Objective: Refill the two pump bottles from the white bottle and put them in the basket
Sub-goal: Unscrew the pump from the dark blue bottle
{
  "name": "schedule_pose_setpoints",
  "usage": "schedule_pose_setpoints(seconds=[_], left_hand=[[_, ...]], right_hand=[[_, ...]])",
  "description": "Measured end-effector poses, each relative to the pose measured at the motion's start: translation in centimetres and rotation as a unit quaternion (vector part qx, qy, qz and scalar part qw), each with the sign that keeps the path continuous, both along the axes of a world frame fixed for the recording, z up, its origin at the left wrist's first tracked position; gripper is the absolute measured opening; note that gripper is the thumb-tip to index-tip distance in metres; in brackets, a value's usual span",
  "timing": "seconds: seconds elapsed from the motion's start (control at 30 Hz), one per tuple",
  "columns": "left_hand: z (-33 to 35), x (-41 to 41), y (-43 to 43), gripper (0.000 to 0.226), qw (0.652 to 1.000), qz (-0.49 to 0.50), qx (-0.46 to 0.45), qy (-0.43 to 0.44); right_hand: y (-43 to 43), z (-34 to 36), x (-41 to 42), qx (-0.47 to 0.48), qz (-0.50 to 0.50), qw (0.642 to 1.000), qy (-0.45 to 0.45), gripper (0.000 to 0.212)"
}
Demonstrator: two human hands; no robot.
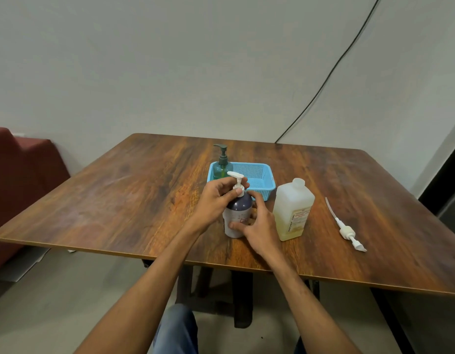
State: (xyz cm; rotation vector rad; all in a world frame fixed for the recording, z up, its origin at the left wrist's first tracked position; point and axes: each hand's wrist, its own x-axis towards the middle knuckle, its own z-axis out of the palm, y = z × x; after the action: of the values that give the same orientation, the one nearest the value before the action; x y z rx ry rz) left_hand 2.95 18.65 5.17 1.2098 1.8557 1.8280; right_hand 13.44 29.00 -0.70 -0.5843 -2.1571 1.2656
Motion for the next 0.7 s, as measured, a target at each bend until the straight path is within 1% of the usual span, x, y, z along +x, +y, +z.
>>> schedule_pose_setpoints(seconds=[0.07, 0.17, 0.27, 0.33, 0.43, 0.53, 0.6, 0.63, 0.7], left_hand=[[-0.5, -0.1, 0.3, 0.027, 0.999, 0.025, 0.024, -0.013], [-1.0, 0.3, 0.7, 0.029, 0.995, 0.084, 0.057, -0.001], [-1.2, 1.0, 1.3, 0.033, 0.987, 0.147, 0.064, 0.012], [-1.4, 1.2, 1.7, 0.035, 0.985, 0.16, 0.062, 0.02], [-1.3, 0.8, 1.6, 0.044, 0.994, 0.108, 0.033, 0.013], [-0.8, 0.5, 0.4, 0.048, 0.999, -0.012, 0.015, -0.043], [-0.8, -0.2, -0.4, 0.044, 0.996, -0.059, 0.017, -0.063], [-0.8, -0.6, -0.6, 0.042, 0.996, -0.062, 0.02, -0.057], [-0.7, -1.0, -0.5, 0.039, 0.999, -0.022, 0.027, -0.042]], right_hand=[[0.1, -0.1, 0.0, 0.002, -0.003, 1.0, 0.002, 0.091], [0.1, -0.3, -0.2, 0.005, -0.002, 1.0, 0.008, 0.09], [0.0, -0.2, -0.2, 0.007, -0.006, 1.0, 0.012, 0.086], [0.0, -0.1, -0.2, 0.011, -0.006, 1.0, 0.016, 0.084], [0.0, 0.0, -0.1, 0.01, -0.005, 1.0, 0.012, 0.086], [0.1, 0.0, -0.1, 0.009, -0.005, 1.0, 0.009, 0.087], [0.2, -0.1, -0.3, 0.012, -0.002, 1.0, 0.009, 0.088], [0.3, -0.2, -0.4, 0.015, -0.001, 1.0, 0.01, 0.088], [0.4, -0.2, -0.4, 0.018, -0.001, 1.0, 0.011, 0.089]])
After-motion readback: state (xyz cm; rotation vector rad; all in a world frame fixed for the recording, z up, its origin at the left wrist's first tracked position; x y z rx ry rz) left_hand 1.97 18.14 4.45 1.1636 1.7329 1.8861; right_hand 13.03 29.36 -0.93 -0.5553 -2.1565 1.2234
